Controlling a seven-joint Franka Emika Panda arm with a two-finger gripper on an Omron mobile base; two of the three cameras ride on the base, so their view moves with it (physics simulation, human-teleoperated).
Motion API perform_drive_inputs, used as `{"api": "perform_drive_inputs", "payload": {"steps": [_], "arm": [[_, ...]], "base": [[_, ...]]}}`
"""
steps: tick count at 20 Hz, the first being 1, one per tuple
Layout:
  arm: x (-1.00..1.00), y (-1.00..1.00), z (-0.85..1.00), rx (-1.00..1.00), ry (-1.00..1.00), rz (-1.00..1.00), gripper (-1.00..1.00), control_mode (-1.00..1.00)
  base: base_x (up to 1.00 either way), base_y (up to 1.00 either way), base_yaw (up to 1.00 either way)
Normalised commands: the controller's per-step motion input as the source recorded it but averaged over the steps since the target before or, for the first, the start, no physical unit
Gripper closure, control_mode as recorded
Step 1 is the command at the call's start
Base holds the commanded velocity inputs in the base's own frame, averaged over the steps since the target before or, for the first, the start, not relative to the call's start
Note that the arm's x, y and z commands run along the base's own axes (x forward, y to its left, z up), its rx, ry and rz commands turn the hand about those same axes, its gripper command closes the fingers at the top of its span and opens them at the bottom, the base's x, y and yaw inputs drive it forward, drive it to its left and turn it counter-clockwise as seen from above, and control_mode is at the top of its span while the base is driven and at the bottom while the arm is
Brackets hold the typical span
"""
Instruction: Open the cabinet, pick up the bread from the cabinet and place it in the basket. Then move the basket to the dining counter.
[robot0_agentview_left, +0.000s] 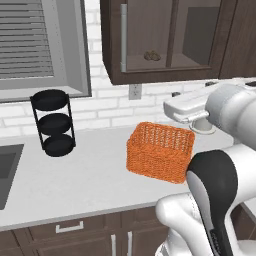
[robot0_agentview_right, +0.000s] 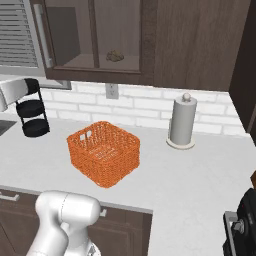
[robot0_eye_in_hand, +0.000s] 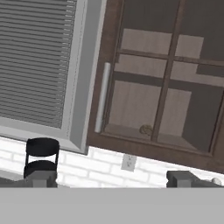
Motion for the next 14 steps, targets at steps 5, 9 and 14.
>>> {"api": "perform_drive_inputs", "payload": {"steps": [5, 9, 14], "arm": [[0.22, 0.3, 0.31, 0.03, -0.02, 0.03, -1.0, -1.0], [0.44, 0.15, 0.0, 0.0, 0.05, 0.0, -1.0, -1.0], [0.45, 0.05, 0.0, 0.0, -0.01, 0.0, -1.0, -1.0]], "base": [[0.0, 0.0, 0.0], [0.0, 0.0, 0.0], [0.0, 0.0, 0.0]]}}
